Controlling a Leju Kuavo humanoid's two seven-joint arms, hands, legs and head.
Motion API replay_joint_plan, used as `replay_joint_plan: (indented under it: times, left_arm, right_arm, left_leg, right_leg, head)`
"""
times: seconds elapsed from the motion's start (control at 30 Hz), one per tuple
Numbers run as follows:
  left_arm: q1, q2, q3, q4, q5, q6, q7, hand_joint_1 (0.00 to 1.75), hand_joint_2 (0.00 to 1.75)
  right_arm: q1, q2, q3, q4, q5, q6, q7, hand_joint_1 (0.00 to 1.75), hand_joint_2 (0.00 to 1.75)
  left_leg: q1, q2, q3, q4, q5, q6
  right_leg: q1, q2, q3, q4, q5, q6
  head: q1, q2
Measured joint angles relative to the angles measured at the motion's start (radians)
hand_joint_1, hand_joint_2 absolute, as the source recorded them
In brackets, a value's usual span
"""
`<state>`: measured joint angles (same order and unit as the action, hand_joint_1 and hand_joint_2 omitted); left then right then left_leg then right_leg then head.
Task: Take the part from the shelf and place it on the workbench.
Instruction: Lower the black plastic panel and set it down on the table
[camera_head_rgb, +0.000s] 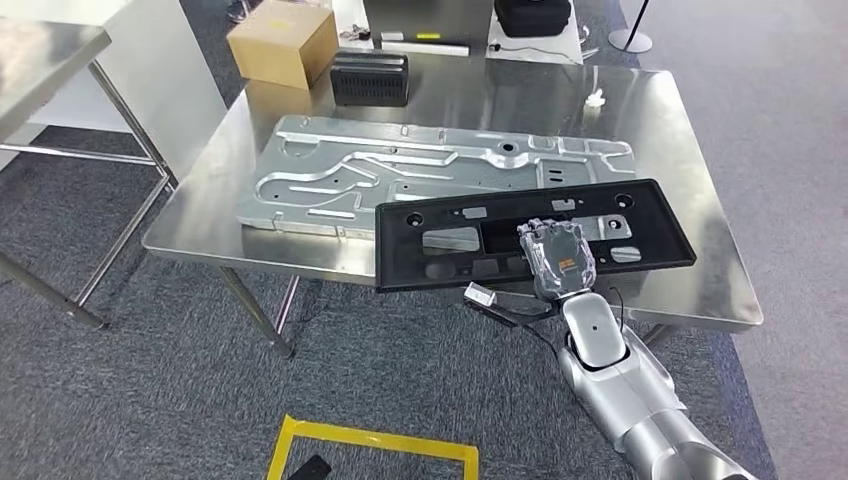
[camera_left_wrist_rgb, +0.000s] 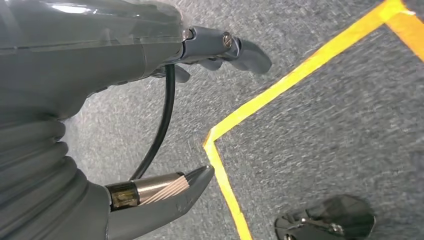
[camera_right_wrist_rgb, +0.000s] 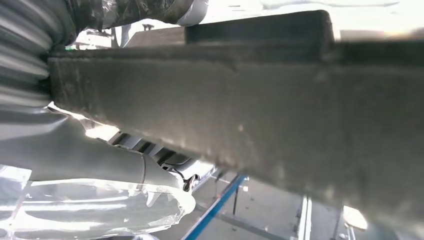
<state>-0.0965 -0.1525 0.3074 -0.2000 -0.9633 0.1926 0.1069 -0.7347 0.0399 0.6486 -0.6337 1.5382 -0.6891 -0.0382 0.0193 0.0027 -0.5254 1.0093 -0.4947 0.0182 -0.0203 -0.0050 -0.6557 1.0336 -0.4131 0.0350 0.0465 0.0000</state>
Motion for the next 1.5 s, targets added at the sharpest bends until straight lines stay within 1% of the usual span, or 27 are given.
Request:
replay_joint_plan:
  times: [0.07,0.13,0.17,0.23,0.27,0.3,0.33,0.37,0.43,0.5,0.6,0.67,0.8,0.83,0.87,0.93,1.0,1.07,1.17,1.2,1.3,1.33,1.37,1.4,1.43,1.47,1.5]
  left_arm:
    - [-0.001,-0.001,0.000,0.000,0.000,0.000,0.000,0.00,1.75]
    - [-0.001,-0.002,0.000,0.000,0.000,0.000,0.001,0.00,1.75]
    - [-0.002,-0.002,0.000,0.000,0.000,0.000,0.001,0.00,1.75]
    - [-0.003,-0.002,0.000,0.000,-0.001,0.000,0.002,0.00,1.75]
    - [-0.002,-0.002,0.000,0.000,-0.001,0.000,0.002,0.00,1.75]
    - [0.000,-0.002,0.000,0.000,-0.001,0.000,0.003,0.00,1.75]
    - [0.002,-0.002,0.000,0.000,-0.001,0.000,0.003,0.00,1.75]
    - [0.003,-0.002,0.000,0.000,-0.001,0.000,0.003,0.00,1.75]
    - [0.004,-0.002,0.001,0.000,-0.001,0.000,0.003,0.00,1.75]
    - [0.003,-0.002,0.001,0.000,-0.001,0.000,0.004,0.00,1.75]
    - [0.005,-0.003,0.002,0.000,-0.001,0.000,0.005,0.00,1.75]
    - [0.005,-0.003,0.002,0.000,-0.002,0.000,0.004,0.00,1.75]
    - [0.001,-0.004,0.002,0.000,-0.002,0.000,0.003,0.00,1.75]
    - [0.002,-0.004,0.002,0.000,-0.002,0.000,0.003,0.00,1.75]
    - [0.003,-0.005,0.002,0.000,-0.002,0.000,0.003,0.00,1.75]
    - [0.005,-0.007,0.002,0.000,-0.002,0.000,0.003,0.00,1.75]
    - [0.004,-0.011,0.003,0.001,-0.002,0.000,0.003,0.00,1.75]
    - [0.002,-0.013,0.003,0.001,-0.002,-0.001,0.003,0.00,1.75]
    - [0.002,-0.013,0.003,0.001,-0.002,-0.001,0.003,0.00,1.75]
    - [0.001,-0.013,0.003,0.001,-0.003,-0.001,0.003,0.00,1.75]
    - [0.000,-0.012,0.004,0.001,-0.002,0.000,0.005,0.00,1.75]
    - [0.001,-0.012,0.004,0.001,-0.002,0.000,0.006,0.00,1.75]
    - [0.003,-0.012,0.004,0.001,-0.002,0.000,0.007,0.00,1.75]
    - [0.004,-0.012,0.004,0.001,-0.002,0.000,0.007,0.00,1.75]
    - [0.005,-0.012,0.005,0.001,-0.002,0.000,0.008,0.00,1.75]
    - [0.005,-0.012,0.006,0.001,-0.002,0.000,0.008,0.00,1.75]
    - [0.004,-0.011,0.008,0.001,-0.003,0.000,0.008,0.00,1.75]
  right_arm:
    - [0.001,0.000,0.001,0.002,0.000,0.001,0.000,1.75,1.75]
    - [0.000,-0.002,0.001,0.003,0.000,0.001,0.001,1.75,1.75]
    - [-0.002,-0.002,0.001,0.003,0.001,0.001,0.001,1.75,1.75]
    - [-0.004,-0.002,0.002,0.004,0.002,0.001,0.002,1.75,1.75]
    - [-0.003,-0.001,0.002,0.004,0.002,0.001,0.001,1.75,1.75]
    - [-0.001,-0.001,0.002,0.005,0.002,0.001,0.001,1.75,1.75]
    - [0.001,-0.001,0.002,0.006,0.003,0.001,0.001,1.75,1.75]
    - [0.002,-0.001,0.002,0.007,0.003,0.001,0.001,1.75,1.75]
    - [0.002,-0.001,0.003,0.008,0.003,0.001,0.002,1.75,1.75]
    - [0.000,0.000,0.003,0.009,0.003,0.002,0.002,1.75,1.75]
    - [0.001,0.000,0.003,0.011,0.004,0.002,0.002,1.75,1.75]
    - [-0.002,0.000,0.003,0.011,0.005,0.003,0.002,1.75,1.75]
    - [-0.006,0.000,0.003,0.013,0.005,0.004,0.003,1.75,1.75]
    - [-0.005,0.000,0.003,0.015,0.005,0.005,0.003,1.75,1.75]
    - [-0.004,0.000,0.003,0.016,0.005,0.005,0.003,1.75,1.75]
    - [-0.005,-0.001,0.003,0.017,0.005,0.005,0.003,1.75,1.75]
    - [-0.009,-0.004,0.003,0.019,0.005,0.005,0.004,1.75,1.75]
    - [-0.012,-0.005,0.004,0.020,0.005,0.005,0.005,1.75,1.75]
    - [-0.015,-0.005,0.004,0.020,0.005,0.005,0.009,1.75,1.75]
    - [-0.017,-0.005,0.004,0.020,0.005,0.005,0.010,1.75,1.75]
    - [-0.018,-0.004,0.004,0.022,0.005,0.007,0.013,1.75,1.75]
    - [-0.017,-0.004,0.004,0.024,0.005,0.007,0.013,1.75,1.75]
    - [-0.016,-0.004,0.004,0.025,0.005,0.007,0.014,1.75,1.75]
    - [-0.016,-0.004,0.004,0.026,0.005,0.007,0.016,1.75,1.75]
    - [-0.016,-0.004,0.004,0.027,0.005,0.007,0.017,1.75,1.75]
    - [-0.017,-0.004,0.004,0.027,0.005,0.007,0.019,1.75,1.75]
    - [-0.019,-0.004,0.004,0.028,0.005,0.007,0.020,1.75,1.75]
  left_leg:
    - [-0.001,0.002,0.007,0.001,-0.006,-0.015]
    - [0.001,0.001,0.000,0.036,-0.015,-0.023]
    - [0.003,0.001,-0.022,0.080,-0.028,-0.025]
    - [0.004,0.000,-0.100,0.218,-0.076,-0.027]
    - [0.004,0.000,-0.142,0.278,-0.100,-0.029]
    - [0.004,0.000,-0.173,0.309,-0.109,-0.030]
    - [0.004,0.000,-0.187,0.305,-0.094,-0.031]
    - [0.004,0.000,-0.182,0.264,-0.056,-0.028]
    - [0.002,0.000,-0.146,0.130,0.042,-0.021]
    - [-0.003,0.000,-0.121,0.040,0.079,-0.013]
    - [-0.004,-0.001,-0.107,0.022,0.074,0.000]
    - [-0.002,-0.002,-0.093,0.019,0.068,0.011]
    - [-0.004,-0.004,-0.070,0.017,0.046,0.023]
    - [-0.005,-0.005,-0.061,0.017,0.038,0.024]
    - [-0.006,-0.007,-0.049,0.017,0.030,0.024]
    - [-0.008,-0.010,-0.026,0.016,0.013,0.022]
    - [-0.009,-0.011,-0.014,0.014,0.000,0.014]
    - [-0.010,-0.011,-0.008,0.015,-0.001,0.002]
    - [-0.012,-0.010,-0.011,0.055,-0.014,-0.013]
    - [-0.010,-0.010,-0.031,0.095,-0.031,-0.017]
    - [-0.006,-0.009,-0.143,0.265,-0.099,-0.031]
    - [-0.006,-0.009,-0.169,0.287,-0.101,-0.035]
    - [-0.005,-0.008,-0.176,0.270,-0.078,-0.037]
    - [-0.004,-0.008,-0.168,0.220,-0.034,-0.036]
    - [-0.003,-0.008,-0.150,0.152,0.018,-0.033]
    - [-0.004,-0.008,-0.134,0.091,0.052,-0.030]
    - [-0.006,-0.007,-0.122,0.050,0.071,-0.025]
  right_leg:
    - [0.003,0.001,0.007,-0.003,-0.004,-0.024]
    - [0.000,0.004,0.024,-0.009,-0.008,-0.041]
    - [-0.001,0.005,0.033,-0.012,-0.011,-0.048]
    - [0.000,0.006,0.046,-0.015,-0.023,-0.057]
    - [0.001,0.007,0.053,-0.014,-0.030,-0.058]
    - [0.002,0.009,0.061,-0.014,-0.038,-0.058]
    - [0.002,0.011,0.071,-0.013,-0.046,-0.057]
    - [0.003,0.012,0.083,-0.013,-0.054,-0.055]
    - [0.004,0.014,0.106,-0.012,-0.072,-0.049]
    - [0.006,0.016,0.115,-0.010,-0.087,-0.036]
    - [0.008,0.017,0.117,-0.002,-0.098,-0.017]
    - [0.005,0.013,0.098,0.045,-0.114,-0.008]
    - [0.006,0.010,-0.054,0.269,-0.187,0.001]
    - [0.006,0.010,-0.074,0.276,-0.179,-0.001]
    - [0.007,0.010,-0.075,0.245,-0.148,-0.005]
    - [0.013,0.009,-0.038,0.113,-0.047,-0.020]
    - [0.024,0.006,-0.014,0.019,0.003,-0.036]
    - [0.029,0.005,-0.009,-0.002,0.004,-0.047]
    - [0.019,0.006,0.022,-0.019,0.005,-0.061]
    - [0.017,0.006,0.032,-0.022,0.002,-0.065]
    - [0.016,0.008,0.049,-0.023,-0.015,-0.070]
    - [0.015,0.009,0.055,-0.022,-0.022,-0.069]
    - [0.015,0.010,0.063,-0.020,-0.030,-0.067]
    - [0.014,0.011,0.072,-0.017,-0.039,-0.064]
    - [0.013,0.011,0.081,-0.014,-0.049,-0.060]
    - [0.013,0.011,0.088,-0.011,-0.057,-0.055]
    - [0.013,0.012,0.091,-0.008,-0.064,-0.050]
  head:
    - [-0.003,0.000]
    - [-0.005,0.000]
    - [-0.005,0.000]
    - [-0.007,0.000]
    - [-0.007,0.000]
    - [-0.007,0.000]
    - [-0.007,0.000]
    - [-0.007,0.000]
    - [-0.007,0.000]
    - [-0.008,0.000]
    - [-0.011,0.000]
    - [-0.011,0.000]
    - [-0.010,0.000]
    - [-0.010,0.000]
    - [-0.010,0.000]
    - [-0.010,0.000]
    - [-0.013,0.000]
    - [-0.017,0.000]
    - [-0.019,0.000]
    - [-0.020,0.000]
    - [-0.021,0.000]
    - [-0.021,0.000]
    - [-0.021,0.000]
    - [-0.021,0.000]
    - [-0.021,0.000]
    - [-0.021,0.000]
    - [-0.022,0.000]
